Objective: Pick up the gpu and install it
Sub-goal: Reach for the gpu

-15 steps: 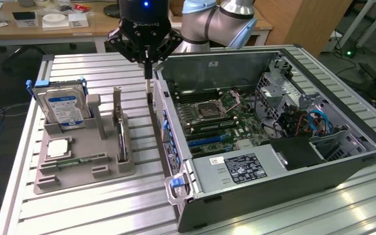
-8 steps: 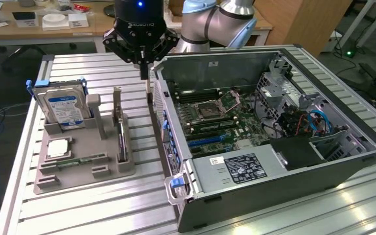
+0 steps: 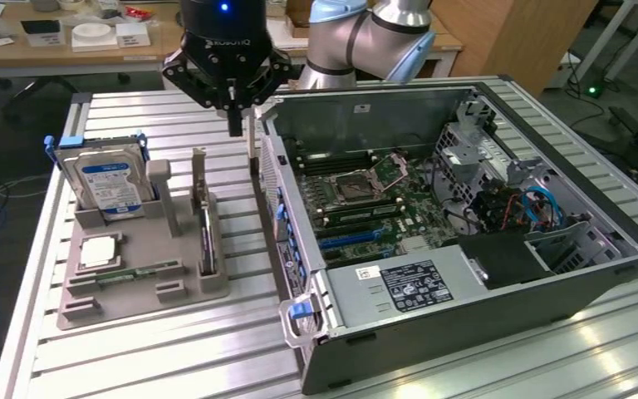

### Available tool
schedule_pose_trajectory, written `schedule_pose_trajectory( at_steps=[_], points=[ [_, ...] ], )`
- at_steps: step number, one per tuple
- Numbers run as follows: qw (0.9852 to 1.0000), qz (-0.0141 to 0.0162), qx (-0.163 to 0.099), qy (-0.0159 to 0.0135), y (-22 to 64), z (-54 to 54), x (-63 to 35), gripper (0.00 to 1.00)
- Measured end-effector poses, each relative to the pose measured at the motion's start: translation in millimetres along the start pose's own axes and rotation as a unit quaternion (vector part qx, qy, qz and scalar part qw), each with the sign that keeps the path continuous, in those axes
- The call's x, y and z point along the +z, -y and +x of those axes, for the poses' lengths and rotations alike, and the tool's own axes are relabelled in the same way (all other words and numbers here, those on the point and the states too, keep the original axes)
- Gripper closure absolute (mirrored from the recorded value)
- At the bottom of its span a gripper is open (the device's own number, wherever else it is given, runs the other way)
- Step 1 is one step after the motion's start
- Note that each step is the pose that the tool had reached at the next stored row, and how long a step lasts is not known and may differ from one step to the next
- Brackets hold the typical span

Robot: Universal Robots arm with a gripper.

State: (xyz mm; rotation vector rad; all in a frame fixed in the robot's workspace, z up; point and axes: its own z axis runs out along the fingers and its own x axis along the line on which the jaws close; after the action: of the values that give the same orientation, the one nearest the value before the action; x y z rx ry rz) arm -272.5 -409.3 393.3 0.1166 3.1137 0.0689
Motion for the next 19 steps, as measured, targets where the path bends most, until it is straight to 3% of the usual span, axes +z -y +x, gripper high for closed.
schedule_pose_trajectory(
  at_steps=[19],
  points=[
    [1.0000, 0.0000, 0.000, 0.0000, 3.5, 23.5, -0.7, 0.90]
  ],
)
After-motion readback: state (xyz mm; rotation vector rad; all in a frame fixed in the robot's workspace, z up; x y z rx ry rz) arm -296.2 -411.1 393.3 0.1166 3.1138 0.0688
